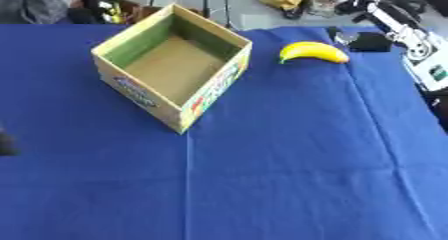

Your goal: Pick up objects on the table and place them in the box.

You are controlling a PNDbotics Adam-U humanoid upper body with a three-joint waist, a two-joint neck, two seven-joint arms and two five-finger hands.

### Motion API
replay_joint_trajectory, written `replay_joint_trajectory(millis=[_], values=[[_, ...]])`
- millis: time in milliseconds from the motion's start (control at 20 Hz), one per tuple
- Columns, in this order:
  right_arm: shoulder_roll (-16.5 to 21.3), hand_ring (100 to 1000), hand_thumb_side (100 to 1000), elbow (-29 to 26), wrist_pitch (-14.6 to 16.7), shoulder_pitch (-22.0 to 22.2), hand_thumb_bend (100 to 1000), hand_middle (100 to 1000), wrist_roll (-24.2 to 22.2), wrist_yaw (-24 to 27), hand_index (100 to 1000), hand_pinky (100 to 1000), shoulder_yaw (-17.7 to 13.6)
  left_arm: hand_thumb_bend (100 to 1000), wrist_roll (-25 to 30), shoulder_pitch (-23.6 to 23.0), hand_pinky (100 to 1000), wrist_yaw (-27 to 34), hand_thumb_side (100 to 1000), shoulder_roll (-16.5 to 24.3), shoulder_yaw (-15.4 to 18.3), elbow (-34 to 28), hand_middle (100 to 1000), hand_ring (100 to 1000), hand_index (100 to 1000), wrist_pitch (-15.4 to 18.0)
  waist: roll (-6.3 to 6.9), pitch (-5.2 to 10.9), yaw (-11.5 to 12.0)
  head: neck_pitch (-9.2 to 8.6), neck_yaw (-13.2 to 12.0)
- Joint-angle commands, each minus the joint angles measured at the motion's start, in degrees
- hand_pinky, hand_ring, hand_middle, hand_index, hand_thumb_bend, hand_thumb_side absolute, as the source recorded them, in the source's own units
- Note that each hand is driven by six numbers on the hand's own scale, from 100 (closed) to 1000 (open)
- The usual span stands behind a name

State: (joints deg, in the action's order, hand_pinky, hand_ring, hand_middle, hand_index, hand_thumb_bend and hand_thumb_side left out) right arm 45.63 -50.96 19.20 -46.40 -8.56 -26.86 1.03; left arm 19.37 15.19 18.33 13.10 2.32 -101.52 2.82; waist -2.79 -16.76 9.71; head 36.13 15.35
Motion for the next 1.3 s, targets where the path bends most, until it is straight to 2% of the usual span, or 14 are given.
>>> replay_joint_trajectory(millis=[50, 250, 600, 1300], values=[[2.38, 893, 508, 0.65, 0.17, -1.2, 335, 794, 0.07, -3.59, 877, 838, -1.12, 318, 0.35, 0.41, 650, 0.11, 1000, 1.04, -0.12, -1.12, 621, 663, 716, 0.15, 0.14, 1.16, 0.14, -0.43, 0.32], [1.94, 909, 504, 2.22, 0.41, -1.47, 422, 820, 0.64, -7.73, 889, 856, -1.96, 318, 0.54, 0.43, 650, 0.1, 1000, 0.98, -0.21, -1.15, 620, 663, 716, 0.17, 0.13, 1.05, 0.58, -0.39, 0.58], [1.08, 909, 498, 4.6, 1.48, -1.95, 447, 823, 2.29, -13.75, 898, 856, -3.56, 317, 1.03, 0.59, 650, 0.07, 1000, 0.82, -0.53, -1.19, 620, 663, 716, 0.1, -0.09, 0.63, 1.67, -0.83, 1.76], [0.83, 921, 504, 6.6, 1.49, -1.14, 420, 833, 3.24, -12.19, 905, 845, -4.36, 315, 2.02, 1.09, 651, -0.08, 1000, 0.43, -1.09, -1.48, 620, 662, 716, 0.13, -0.24, -0.66, 3.51, -0.85, 4.15]])
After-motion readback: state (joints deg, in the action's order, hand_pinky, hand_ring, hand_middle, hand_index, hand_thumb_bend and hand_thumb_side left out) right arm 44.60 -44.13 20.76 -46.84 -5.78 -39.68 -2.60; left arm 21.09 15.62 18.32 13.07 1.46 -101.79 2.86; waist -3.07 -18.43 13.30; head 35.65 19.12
